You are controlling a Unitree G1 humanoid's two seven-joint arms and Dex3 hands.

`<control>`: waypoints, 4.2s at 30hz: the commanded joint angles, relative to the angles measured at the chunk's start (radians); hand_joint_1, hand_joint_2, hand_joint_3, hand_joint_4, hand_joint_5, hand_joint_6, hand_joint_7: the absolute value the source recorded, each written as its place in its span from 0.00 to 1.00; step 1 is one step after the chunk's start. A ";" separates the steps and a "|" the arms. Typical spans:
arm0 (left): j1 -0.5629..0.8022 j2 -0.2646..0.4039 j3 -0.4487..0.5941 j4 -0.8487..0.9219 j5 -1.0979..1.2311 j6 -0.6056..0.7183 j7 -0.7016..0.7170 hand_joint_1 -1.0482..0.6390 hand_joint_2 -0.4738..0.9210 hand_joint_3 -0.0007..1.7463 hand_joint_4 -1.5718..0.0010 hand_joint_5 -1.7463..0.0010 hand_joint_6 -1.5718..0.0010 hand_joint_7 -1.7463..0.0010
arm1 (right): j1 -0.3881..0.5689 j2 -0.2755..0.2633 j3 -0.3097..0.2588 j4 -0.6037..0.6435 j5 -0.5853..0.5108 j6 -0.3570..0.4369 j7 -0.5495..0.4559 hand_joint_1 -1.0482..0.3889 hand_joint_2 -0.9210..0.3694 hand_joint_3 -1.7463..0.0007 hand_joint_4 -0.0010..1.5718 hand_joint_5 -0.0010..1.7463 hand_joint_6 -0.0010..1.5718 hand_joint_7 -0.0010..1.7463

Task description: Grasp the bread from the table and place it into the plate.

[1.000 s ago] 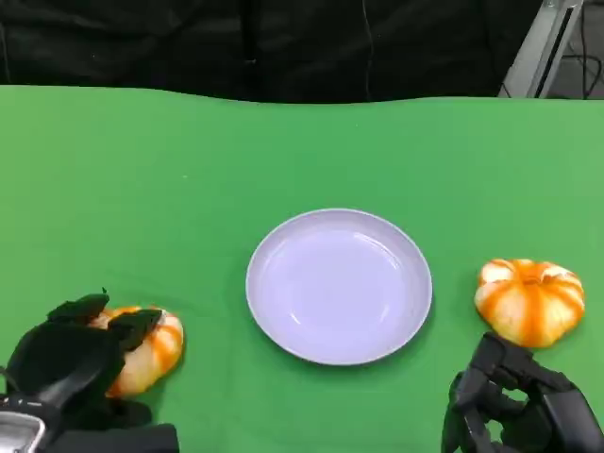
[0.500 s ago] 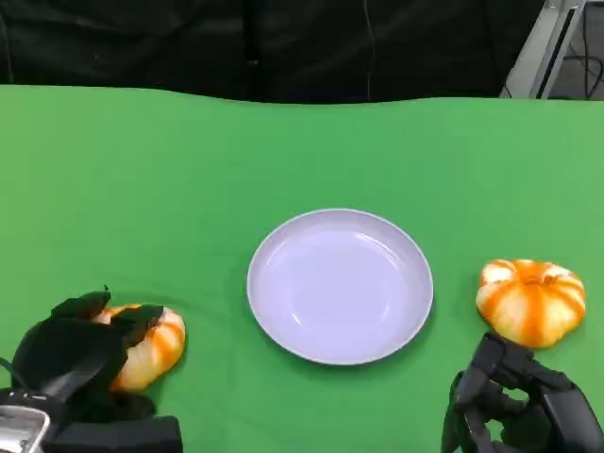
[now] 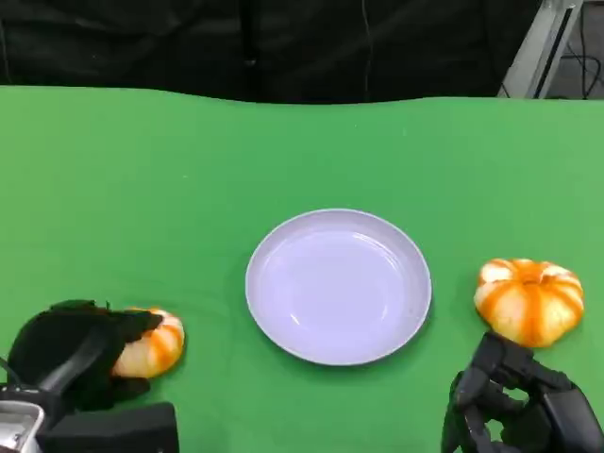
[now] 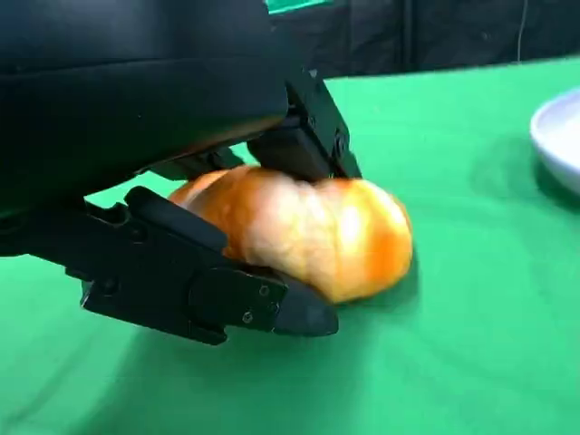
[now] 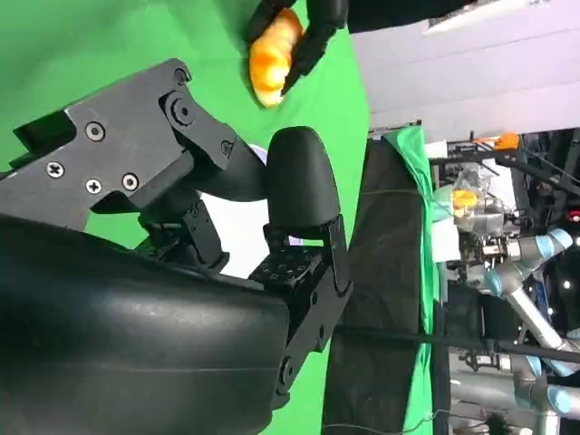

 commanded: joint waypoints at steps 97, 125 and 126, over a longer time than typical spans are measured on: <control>-0.314 -0.260 -0.191 0.082 -0.029 -0.083 -0.126 0.00 1.00 0.49 1.00 1.00 0.95 1.00 | 0.044 0.002 0.027 -0.079 -0.006 0.035 -0.045 0.63 0.28 0.30 0.53 1.00 0.44 0.95; 0.265 -0.262 0.228 -0.589 -1.198 0.224 -0.812 0.55 0.68 0.78 0.43 0.00 0.49 0.04 | 0.013 -0.007 0.015 -0.051 0.006 0.038 -0.032 0.63 0.28 0.30 0.53 1.00 0.44 0.95; 0.290 -0.248 0.242 -0.612 -1.226 0.254 -0.828 0.55 0.70 0.75 0.43 0.00 0.50 0.03 | 0.010 -0.008 0.013 -0.046 0.006 0.033 -0.029 0.63 0.28 0.30 0.53 1.00 0.43 0.95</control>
